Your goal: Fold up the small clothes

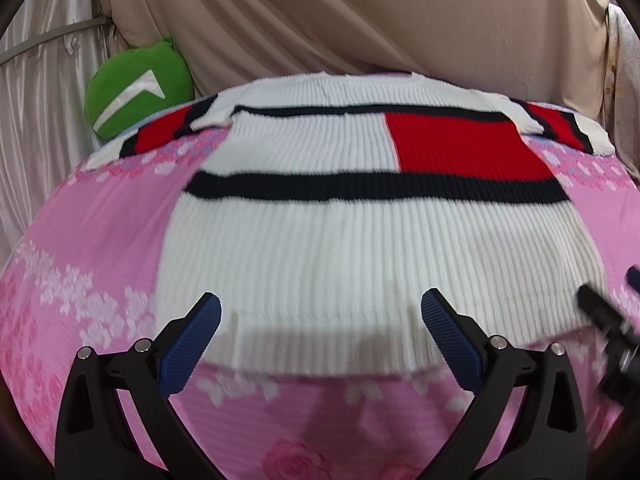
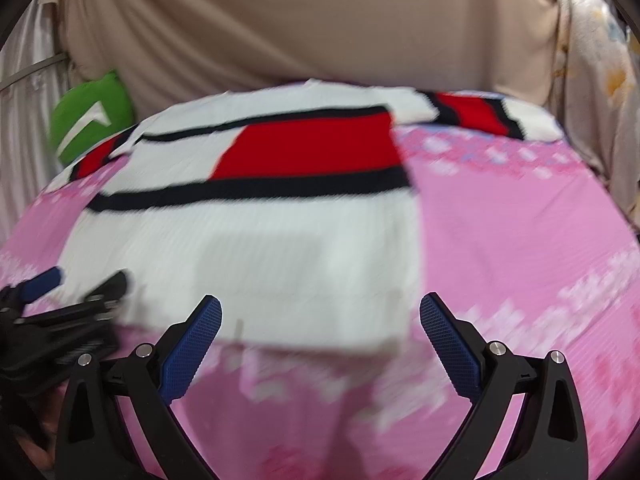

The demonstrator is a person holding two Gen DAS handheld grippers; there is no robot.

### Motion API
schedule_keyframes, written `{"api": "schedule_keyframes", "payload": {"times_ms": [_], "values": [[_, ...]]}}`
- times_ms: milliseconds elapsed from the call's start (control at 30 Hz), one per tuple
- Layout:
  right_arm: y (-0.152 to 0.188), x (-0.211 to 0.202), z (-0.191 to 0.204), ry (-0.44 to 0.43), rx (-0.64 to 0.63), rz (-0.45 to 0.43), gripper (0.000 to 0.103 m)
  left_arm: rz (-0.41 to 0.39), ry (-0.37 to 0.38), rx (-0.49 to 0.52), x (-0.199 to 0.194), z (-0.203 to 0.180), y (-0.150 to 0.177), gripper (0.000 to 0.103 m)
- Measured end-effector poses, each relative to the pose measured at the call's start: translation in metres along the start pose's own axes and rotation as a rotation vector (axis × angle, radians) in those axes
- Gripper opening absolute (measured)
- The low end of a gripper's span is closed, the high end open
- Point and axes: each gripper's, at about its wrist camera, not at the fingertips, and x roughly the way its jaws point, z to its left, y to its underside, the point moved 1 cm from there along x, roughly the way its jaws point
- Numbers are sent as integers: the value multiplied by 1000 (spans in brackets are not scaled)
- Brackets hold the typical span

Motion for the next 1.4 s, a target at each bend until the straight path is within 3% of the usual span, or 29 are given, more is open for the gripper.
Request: {"api": "schedule_keyframes", "payload": {"times_ms": [100,200,333,467,567,667,733,800,867,900,1000,1067,1133,1233,1300,1400], "values": [[-38,13,-52,84,40,-62,98,-59,-40,4,0,11,-28,98],[-77,40,-119,108,144,-90,98,-83,-102,21,8,16,-54,98],[-122,92,-216,73,363,-63,98,-57,-114,13,26,24,-79,98],[-158,149,-306,130,532,-60,98,-6,-72,8,49,26,-94,98],[-174,187,-354,163,616,-43,91,15,-93,24,65,23,-100,98],[-184,222,-385,158,676,9,81,44,-78,-7,81,24,-107,98],[-184,241,-396,142,724,53,65,73,-48,-46,92,27,-112,98],[-185,254,-404,127,782,67,56,98,-12,-84,102,30,-118,98],[-197,257,-403,111,784,52,34,97,-2,-102,108,30,-124,98],[-205,258,-398,88,775,59,15,91,-5,-102,110,29,-127,98],[-254,230,-349,9,643,-63,15,58,-11,-90,113,27,-139,98],[-296,197,-279,-110,471,-166,15,35,-6,-83,113,26,-150,98],[-323,177,-205,-255,336,-203,15,10,6,-81,113,24,-161,98],[-339,171,-84,-463,151,-164,17,-26,52,-94,113,22,-177,98],[-327,186,6,-574,18,-88,22,-32,107,-107,116,22,-184,98],[-290,213,96,-605,-138,19,30,18,229,-122,132,23,-191,98]]}}
